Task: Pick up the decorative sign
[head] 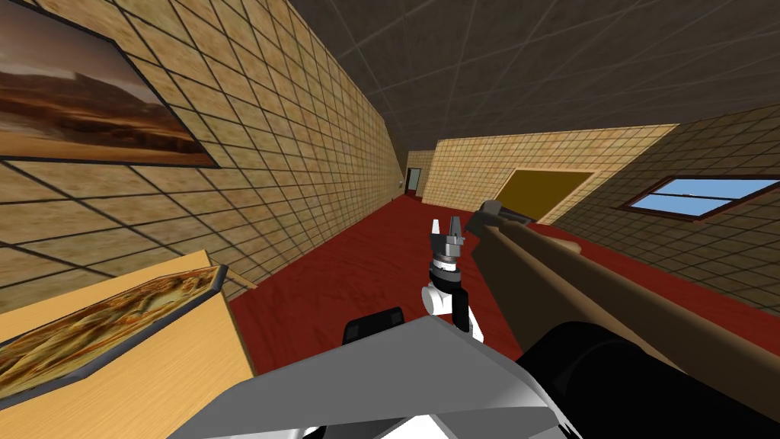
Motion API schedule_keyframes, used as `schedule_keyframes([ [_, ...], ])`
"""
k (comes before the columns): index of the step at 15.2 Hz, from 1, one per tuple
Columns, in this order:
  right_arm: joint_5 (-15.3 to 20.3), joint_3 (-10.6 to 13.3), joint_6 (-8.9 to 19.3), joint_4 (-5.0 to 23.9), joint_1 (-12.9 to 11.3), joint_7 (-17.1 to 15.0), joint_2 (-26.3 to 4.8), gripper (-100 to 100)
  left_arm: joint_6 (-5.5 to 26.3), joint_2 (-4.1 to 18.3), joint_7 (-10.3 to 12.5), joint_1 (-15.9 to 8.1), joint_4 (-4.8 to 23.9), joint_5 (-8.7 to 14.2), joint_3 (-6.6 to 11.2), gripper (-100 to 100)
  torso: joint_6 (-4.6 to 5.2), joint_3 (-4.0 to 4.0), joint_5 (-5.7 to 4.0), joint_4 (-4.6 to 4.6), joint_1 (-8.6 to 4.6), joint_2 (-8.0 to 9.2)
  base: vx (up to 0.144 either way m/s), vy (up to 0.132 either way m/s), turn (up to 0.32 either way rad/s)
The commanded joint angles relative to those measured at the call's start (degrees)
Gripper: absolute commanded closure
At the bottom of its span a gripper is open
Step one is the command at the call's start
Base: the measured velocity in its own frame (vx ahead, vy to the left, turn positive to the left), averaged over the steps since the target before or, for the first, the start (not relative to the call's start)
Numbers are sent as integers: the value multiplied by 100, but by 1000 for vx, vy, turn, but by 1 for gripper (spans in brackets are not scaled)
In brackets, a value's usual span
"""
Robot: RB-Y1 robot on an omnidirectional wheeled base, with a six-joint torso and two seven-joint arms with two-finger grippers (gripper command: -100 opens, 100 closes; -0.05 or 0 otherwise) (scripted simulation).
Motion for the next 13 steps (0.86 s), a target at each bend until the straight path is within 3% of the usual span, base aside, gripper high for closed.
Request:
schedule_keyframes([
  [1,0,0,0,0,0,0,0,0,86,-189,-160,-102,127,31,-45,-100,0,0,0,0,0,0,-13,-2,-43],
  [2,0,0,0,0,0,0,0,0,124,-272,-223,-139,173,47,-60,-100,0,6,-2,3,-6,10,-8,0,-28],
  [3,0,0,0,0,0,0,0,0,43,-205,-161,-144,201,23,-38,-100,-1,9,-2,4,-8,14,0,0,0],
  [4,0,0,0,0,0,0,0,0,38,-235,-209,-163,243,28,-38,100,-1,10,-5,4,-9,15,0,0,0],
  [8,0,0,0,0,0,0,0,0,42,-233,-208,-157,246,29,-38,100,4,9,-3,5,-12,13,0,0,0],
  [9,0,0,0,0,0,0,0,0,48,-106,-98,-65,80,16,-29,100,4,9,-4,6,-12,13,-3,12,17],
  [12,0,0,0,0,0,0,0,0,-67,142,89,47,-58,-32,18,100,5,8,-13,4,-14,12,2,-3,29],
  [13,0,0,0,0,0,0,0,0,-1,44,0,26,-34,-11,4,100,4,8,-16,3,-19,13,-2,-3,16],
])
